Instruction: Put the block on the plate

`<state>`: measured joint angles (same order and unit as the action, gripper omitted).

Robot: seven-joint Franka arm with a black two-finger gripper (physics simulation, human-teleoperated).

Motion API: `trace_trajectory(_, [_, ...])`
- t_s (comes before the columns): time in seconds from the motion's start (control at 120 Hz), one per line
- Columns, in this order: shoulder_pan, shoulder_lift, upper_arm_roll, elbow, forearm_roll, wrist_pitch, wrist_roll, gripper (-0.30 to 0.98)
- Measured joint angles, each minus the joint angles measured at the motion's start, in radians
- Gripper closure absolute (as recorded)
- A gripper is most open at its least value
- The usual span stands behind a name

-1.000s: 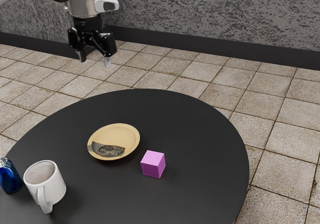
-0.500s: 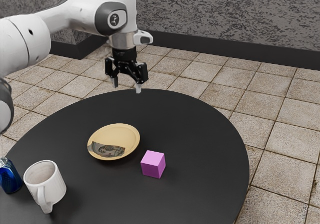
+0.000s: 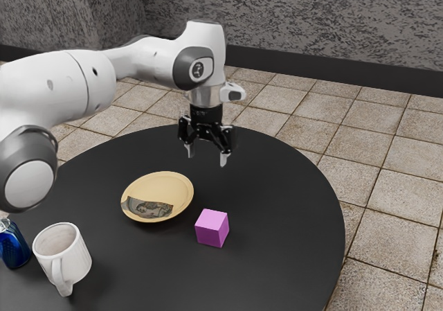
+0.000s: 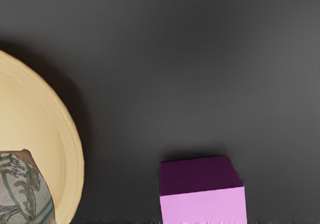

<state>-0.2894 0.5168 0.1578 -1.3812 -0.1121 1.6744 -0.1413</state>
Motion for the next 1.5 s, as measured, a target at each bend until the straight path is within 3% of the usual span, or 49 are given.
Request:
trace_trajectory(0.258, [-0.001,-0.046,-0.032,-0.18,-0.015,0.128,-0.008,0.0])
trace_trajectory(0.567, [0.0,-0.222,-0.106,-0.406,-0.002,0.273,-0.028,0.0])
trace_trajectory(1.017, [0.004,-0.112,-0.102,-0.415,0.023,0.395,-0.051,0.0])
trace_trajectory(1.283, [0.005,-0.191,-0.101,-0.485,0.024,0.41,-0.06,0.0])
trace_trajectory(1.5, [0.004,-0.165,-0.104,-0.492,0.023,0.428,-0.066,0.0])
